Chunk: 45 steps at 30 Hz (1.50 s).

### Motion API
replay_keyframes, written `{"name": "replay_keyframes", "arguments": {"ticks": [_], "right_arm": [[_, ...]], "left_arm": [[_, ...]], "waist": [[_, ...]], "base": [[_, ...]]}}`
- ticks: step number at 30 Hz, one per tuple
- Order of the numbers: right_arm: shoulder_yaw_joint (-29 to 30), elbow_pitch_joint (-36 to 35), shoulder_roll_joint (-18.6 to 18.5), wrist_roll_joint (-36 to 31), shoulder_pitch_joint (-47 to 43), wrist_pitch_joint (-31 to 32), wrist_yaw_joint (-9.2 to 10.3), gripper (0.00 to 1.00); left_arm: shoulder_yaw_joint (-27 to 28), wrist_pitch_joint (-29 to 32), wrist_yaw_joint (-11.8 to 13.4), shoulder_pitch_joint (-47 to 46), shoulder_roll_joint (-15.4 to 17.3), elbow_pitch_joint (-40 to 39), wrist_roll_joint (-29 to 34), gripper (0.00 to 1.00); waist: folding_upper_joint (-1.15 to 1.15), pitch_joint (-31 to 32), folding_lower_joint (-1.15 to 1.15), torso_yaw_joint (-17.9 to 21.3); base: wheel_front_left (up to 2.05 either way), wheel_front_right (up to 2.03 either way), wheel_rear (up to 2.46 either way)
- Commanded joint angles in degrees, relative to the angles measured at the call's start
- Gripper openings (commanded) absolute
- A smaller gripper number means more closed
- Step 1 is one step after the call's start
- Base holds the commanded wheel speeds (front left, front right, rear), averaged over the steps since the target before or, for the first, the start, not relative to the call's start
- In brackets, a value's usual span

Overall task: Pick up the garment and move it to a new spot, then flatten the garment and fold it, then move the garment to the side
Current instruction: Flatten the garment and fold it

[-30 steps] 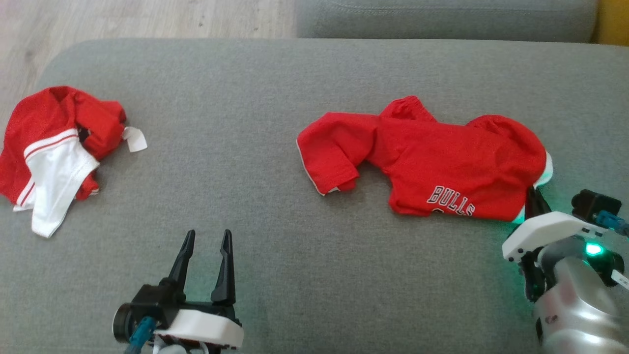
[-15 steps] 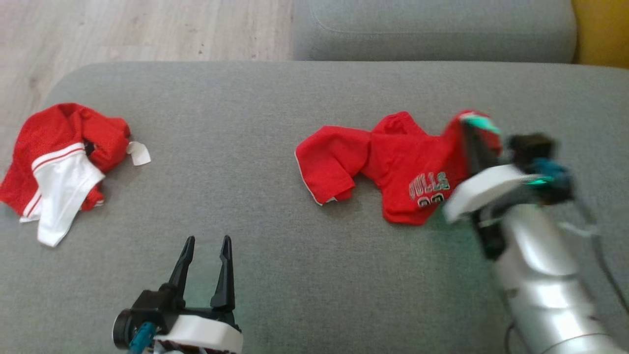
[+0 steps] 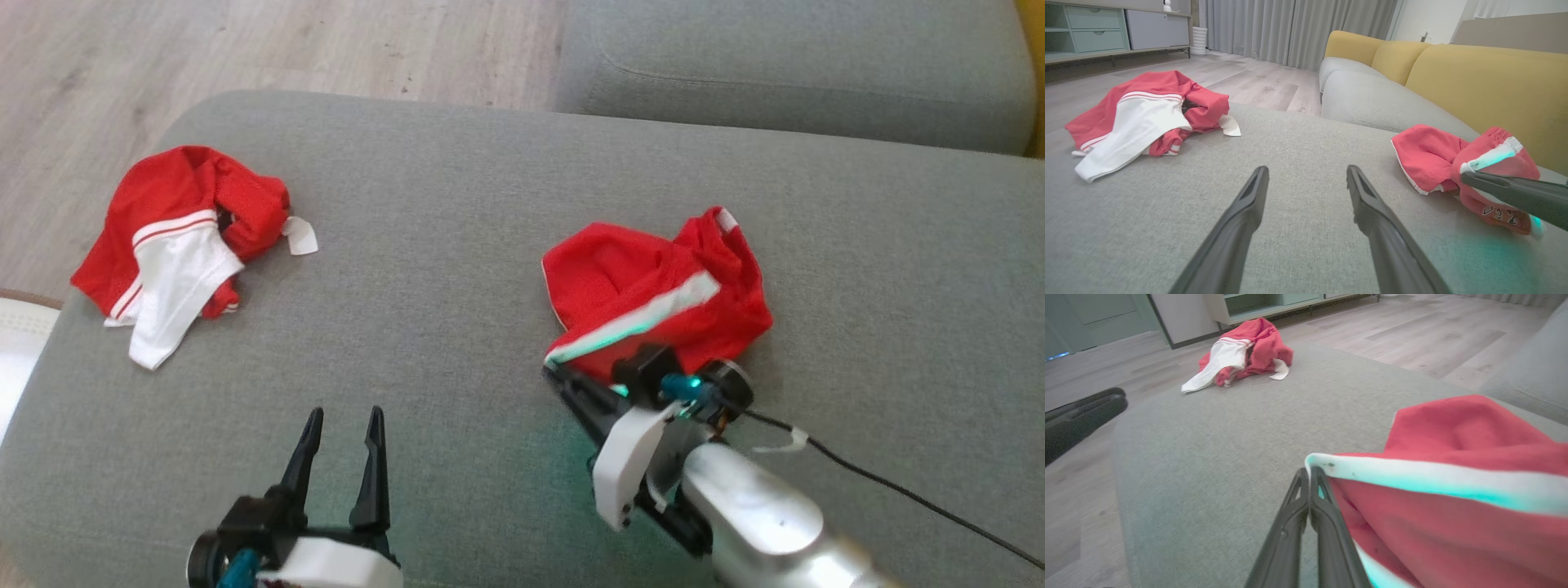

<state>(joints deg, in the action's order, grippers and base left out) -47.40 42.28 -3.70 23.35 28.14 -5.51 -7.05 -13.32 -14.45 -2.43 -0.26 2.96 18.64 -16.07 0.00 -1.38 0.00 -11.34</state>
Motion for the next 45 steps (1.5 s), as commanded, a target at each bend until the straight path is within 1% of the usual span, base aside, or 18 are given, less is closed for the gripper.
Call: {"name": "replay_keyframes", "arguments": {"ticks": [1, 7, 8, 9, 10, 11, 15, 18, 21, 24, 29, 33, 37, 38, 39, 40, 41, 45], "right_arm": [[-0.6, -1.9, 0.8, 0.5, 0.6, -0.1, -0.44, 0.00], [-5.7, -1.3, 0.8, 2.2, -1.1, -0.2, -0.44, 0.00], [-6.3, -1.2, 0.8, 2.3, -1.3, -0.5, -0.44, 0.22], [-6.8, -1.3, 0.8, 2.6, -1.6, -0.9, -0.44, 0.52], [-7.3, -1.4, 0.8, 2.9, -1.7, -1.4, -0.44, 0.97], [-7.6, -1.4, 0.8, 3.1, -1.7, -2.0, -0.44, 1.00], [-6.4, -1.3, 0.8, 3.5, -1.4, -4.8, -0.44, 1.00], [-3.3, -1.6, 0.8, 3.7, -1.2, -7.2, -0.44, 1.00], [2.2, -1.7, 0.8, 1.9, -1.1, -8.7, -0.44, 1.00], [9.5, -1.4, 0.6, -1.9, -1.5, -9.3, -0.44, 1.00], [17.9, 1.0, -1.9, -8.2, -3.3, -8.8, -0.44, 1.00], [17.7, 2.9, -2.6, -8.5, -2.5, -6.2, -0.44, 1.00], [14.5, 3.8, -3.8, -6.2, -0.8, -2.8, -0.44, 1.00], [13.1, 3.8, -4.2, -5.3, -0.5, -1.8, -0.44, 0.76], [11.8, 3.6, -4.7, -4.1, -0.1, -0.9, -0.44, 0.43], [10.7, 3.3, -5.2, -2.9, 0.2, 0.0, -0.44, 0.30], [9.6, 2.8, -5.8, -1.8, 0.5, 0.7, -0.44, 0.00], [8.5, 1.0, -7.5, 1.0, 1.6, 0.6, -0.44, 0.00]], "left_arm": [[1.7, -0.5, 0.3, -0.6, -0.1, -1.6, 0.4, 1.00], [2.1, -0.5, 0.3, 0.1, -0.1, -1.6, 0.5, 1.00], [2.1, -0.5, 0.3, 0.2, -0.1, -1.6, 0.5, 1.00], [2.2, -0.5, 0.3, 0.3, -0.1, -1.6, 0.5, 1.00], [2.2, -0.5, 0.3, 0.4, -0.1, -1.7, 0.5, 1.00], [2.3, -0.5, 0.4, 0.4, -0.1, -1.8, 0.5, 1.00], [2.3, -0.5, 0.4, 0.6, -0.1, -2.0, 0.4, 1.00], [2.4, -0.5, 0.5, 0.8, -0.1, -2.1, 0.3, 1.00], [2.6, -0.5, 0.6, 1.0, -0.1, -2.3, 0.3, 1.00], [2.6, -0.5, 0.8, 1.1, -0.1, -2.5, 0.2, 1.00], [2.3, -0.5, 0.8, 0.9, -0.1, -2.9, 0.0, 1.00], [1.8, -0.5, 0.7, 0.0, -0.1, -2.9, -0.1, 1.00], [1.6, -0.5, 0.7, -0.9, -0.1, -2.7, -0.2, 1.00], [1.6, -0.5, 0.7, -1.0, -0.1, -2.7, -0.2, 1.00], [1.6, -0.5, 0.7, -1.2, -0.1, -2.6, -0.2, 1.00], [1.6, -0.5, 0.7, -1.3, -0.1, -2.6, -0.3, 1.00], [1.6, -0.5, 0.8, -1.3, -0.1, -2.5, -0.3, 1.00], [1.6, -0.5, 1.0, -1.4, -0.1, -2.6, -0.4, 1.00]], "waist": [[0.00, 0.1, 0.00, -0.3], [0.00, 0.8, 0.00, -0.5], [0.00, 0.9, 0.00, -0.4], [0.00, 1.0, 0.00, -0.2], [0.00, 1.0, 0.00, 0.0], [0.00, 1.0, 0.00, 0.3], [0.00, 1.1, 0.00, 1.5], [0.00, 1.3, 0.00, 2.4], [0.00, 1.6, 0.00, 3.2], [0.00, 1.7, 0.00, 3.7], [0.00, 0.8, 0.00, 3.3], [0.00, -0.5, 0.00, 2.1], [0.00, -1.6, 0.00, 0.7], [0.00, -1.8, 0.00, 0.3], [0.00, -2.0, 0.00, 0.0], [0.00, -2.0, 0.00, -0.2], [0.00, -2.1, 0.00, -0.5], [0.00, -2.0, 0.00, -1.0]], "base": [[0.00, 0.00, 0.00], [0.00, 0.00, 0.00], [0.00, 0.00, 0.00], [0.00, 0.00, 0.00], [0.00, 0.00, 0.00], [0.00, 0.00, 0.00], [0.00, 0.00, 0.00], [0.00, 0.00, 0.00], [0.00, 0.00, 0.00], [0.00, 0.00, 0.00], [0.00, 0.00, 0.00], [0.00, 0.00, 0.00], [0.00, 0.00, 0.00], [0.00, 0.00, 0.00], [0.00, 0.00, 0.00], [0.00, 0.00, 0.00], [0.00, 0.00, 0.00], [0.00, 0.00, 0.00]]}}
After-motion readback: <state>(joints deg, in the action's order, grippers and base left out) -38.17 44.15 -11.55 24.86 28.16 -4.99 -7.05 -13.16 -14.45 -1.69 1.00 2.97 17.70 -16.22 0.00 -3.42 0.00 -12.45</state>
